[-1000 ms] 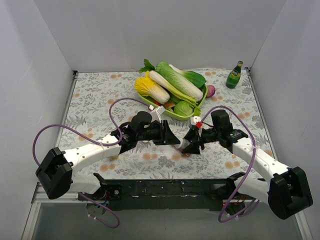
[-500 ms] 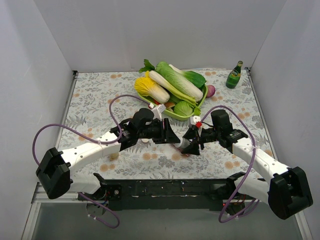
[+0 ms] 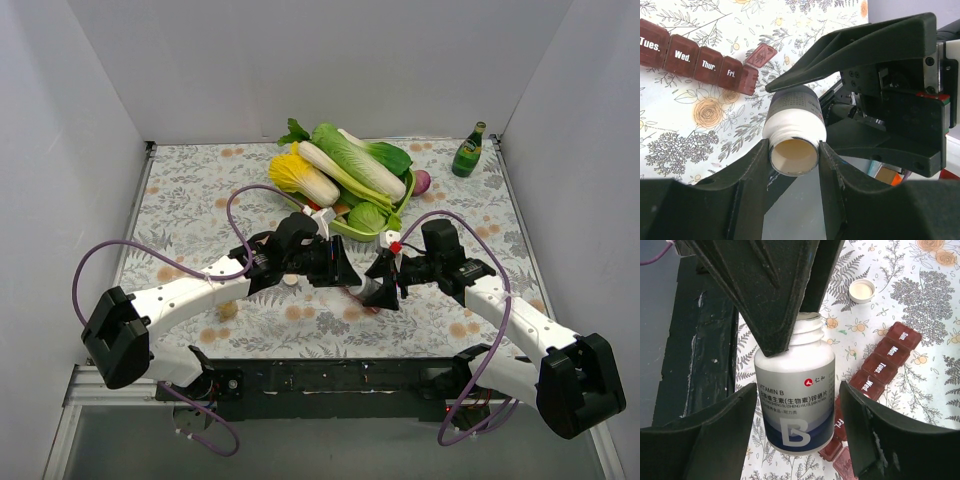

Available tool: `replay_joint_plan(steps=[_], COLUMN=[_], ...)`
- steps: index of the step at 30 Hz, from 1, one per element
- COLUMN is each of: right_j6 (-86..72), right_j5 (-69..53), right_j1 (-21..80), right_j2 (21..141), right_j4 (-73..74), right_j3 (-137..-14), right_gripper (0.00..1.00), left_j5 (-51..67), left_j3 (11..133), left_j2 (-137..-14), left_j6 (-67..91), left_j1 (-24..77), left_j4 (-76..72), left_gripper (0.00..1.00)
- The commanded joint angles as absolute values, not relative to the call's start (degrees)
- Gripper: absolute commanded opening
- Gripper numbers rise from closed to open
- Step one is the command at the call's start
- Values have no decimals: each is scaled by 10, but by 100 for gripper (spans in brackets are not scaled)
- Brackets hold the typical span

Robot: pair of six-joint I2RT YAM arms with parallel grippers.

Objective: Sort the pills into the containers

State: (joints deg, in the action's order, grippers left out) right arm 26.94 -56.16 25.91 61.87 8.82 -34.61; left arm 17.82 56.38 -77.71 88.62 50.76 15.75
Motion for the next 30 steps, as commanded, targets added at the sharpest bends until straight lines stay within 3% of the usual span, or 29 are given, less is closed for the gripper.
replay_joint_plan(steps=[1, 3, 4, 6, 13, 21, 24, 28, 30], right_j6=[264, 264, 264, 263, 250, 242, 242, 243, 247], right_j5=[-560, -565, -566, -570, -582, -589, -591, -599, -600], right_j1=[262, 262, 262, 262, 261, 262, 262, 262, 261], right_j2=[611, 611, 611, 611, 614, 621, 620, 619, 617], right_j4=[75, 75, 76, 76, 65, 56, 56, 57, 61], right_j3=[-364, -362, -361, -361, -360, -359, -359, -361, -362], right_gripper=[68, 58, 48, 47, 64, 69, 58, 22, 16], left_j5=[166, 165, 167, 170, 185, 192, 192, 192, 192], left_j3=[583, 581, 581, 581, 570, 556, 555, 552, 551], left_j2=[-766, -765, -765, -765, -762, -759, -758, -757, -754], left_j6=[883, 886, 886, 889, 902, 916, 918, 920, 919], left_j1=[511, 511, 511, 511, 511, 511, 511, 511, 511], left_j4=[161, 157, 156, 150, 127, 105, 104, 102, 98], left_gripper=[0, 0, 0, 0, 0, 0, 0, 0, 0])
